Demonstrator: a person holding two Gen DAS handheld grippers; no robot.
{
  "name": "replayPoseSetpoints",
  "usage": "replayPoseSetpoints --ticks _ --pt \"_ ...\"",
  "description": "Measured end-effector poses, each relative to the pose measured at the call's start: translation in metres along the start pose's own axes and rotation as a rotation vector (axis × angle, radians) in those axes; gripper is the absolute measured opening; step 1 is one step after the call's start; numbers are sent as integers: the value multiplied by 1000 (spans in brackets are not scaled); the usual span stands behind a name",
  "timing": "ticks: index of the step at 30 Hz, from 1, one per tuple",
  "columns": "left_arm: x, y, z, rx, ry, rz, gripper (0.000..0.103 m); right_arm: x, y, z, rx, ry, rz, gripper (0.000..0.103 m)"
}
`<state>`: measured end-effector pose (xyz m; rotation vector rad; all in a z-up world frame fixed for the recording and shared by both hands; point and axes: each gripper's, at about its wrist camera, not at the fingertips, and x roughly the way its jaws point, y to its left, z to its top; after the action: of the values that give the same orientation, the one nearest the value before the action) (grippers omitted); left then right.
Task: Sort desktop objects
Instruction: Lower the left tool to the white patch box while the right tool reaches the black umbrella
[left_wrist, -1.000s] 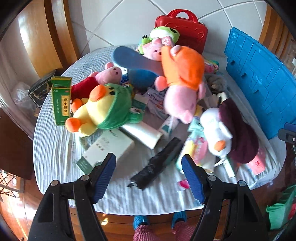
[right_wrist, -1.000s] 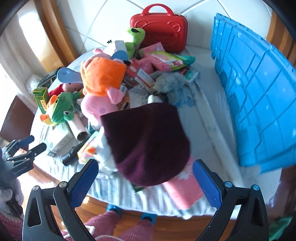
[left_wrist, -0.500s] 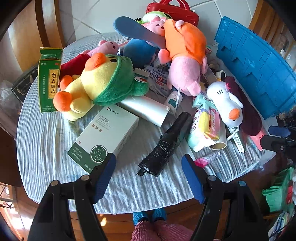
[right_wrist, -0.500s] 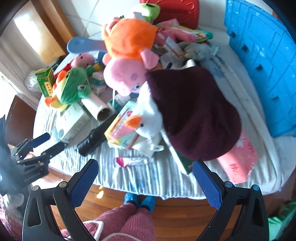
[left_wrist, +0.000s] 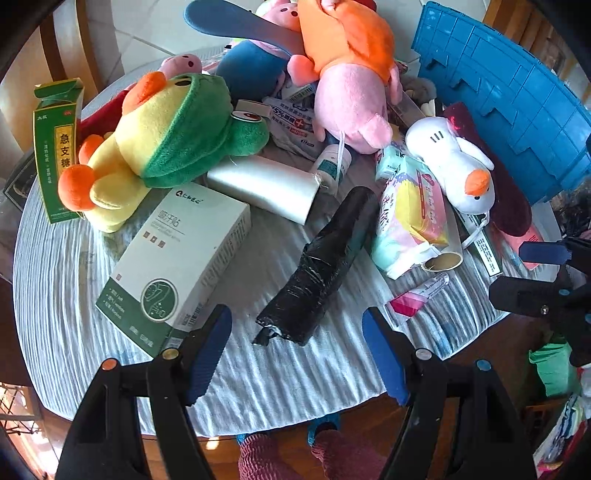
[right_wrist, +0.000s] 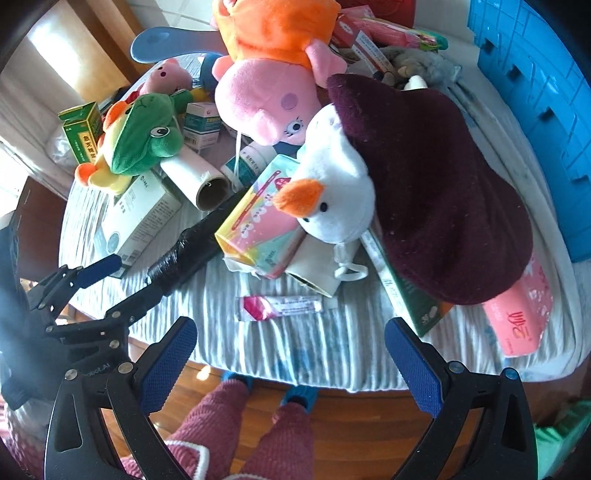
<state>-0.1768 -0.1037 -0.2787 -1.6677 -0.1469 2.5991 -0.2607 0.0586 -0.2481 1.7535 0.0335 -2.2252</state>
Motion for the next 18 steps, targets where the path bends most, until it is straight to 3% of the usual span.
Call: replayPoseSetpoints --ticks 4,9,18 --pt "-7 37 8 38 -17 28 73 5 25 6 42 -9 -11 103" --pt "1 83 16 67 20 10 73 12 63 17 103 -31 -8 103" --pt "25 97 29 168 39 -21 73 41 99 29 218 -22 -39 103"
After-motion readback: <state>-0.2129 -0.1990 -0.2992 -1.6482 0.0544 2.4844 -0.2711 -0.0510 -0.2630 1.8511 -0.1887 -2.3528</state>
